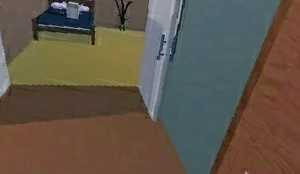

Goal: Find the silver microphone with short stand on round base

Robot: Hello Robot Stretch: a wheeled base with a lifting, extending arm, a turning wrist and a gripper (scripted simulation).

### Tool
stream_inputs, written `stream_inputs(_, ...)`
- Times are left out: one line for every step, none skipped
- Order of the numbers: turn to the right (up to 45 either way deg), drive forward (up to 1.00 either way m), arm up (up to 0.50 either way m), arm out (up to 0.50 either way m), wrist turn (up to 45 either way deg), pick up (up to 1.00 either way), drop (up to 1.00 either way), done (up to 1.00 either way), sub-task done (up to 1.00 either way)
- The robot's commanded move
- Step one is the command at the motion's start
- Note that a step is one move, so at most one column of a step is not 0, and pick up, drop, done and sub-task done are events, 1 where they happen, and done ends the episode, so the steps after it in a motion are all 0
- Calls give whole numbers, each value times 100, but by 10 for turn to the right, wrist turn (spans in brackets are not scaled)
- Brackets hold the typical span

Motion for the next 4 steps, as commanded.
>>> stream_inputs(-150, 0, 0, 0, 0, 0, 0, 0, 0)
stream_inputs(0, 100, 0, 0, 0, 0, 0, 0, 0)
stream_inputs(0, 100, 0, 0, 0, 0, 0, 0, 0)
stream_inputs(-120, 0, 0, 0, 0, 0, 0, 0, 0)
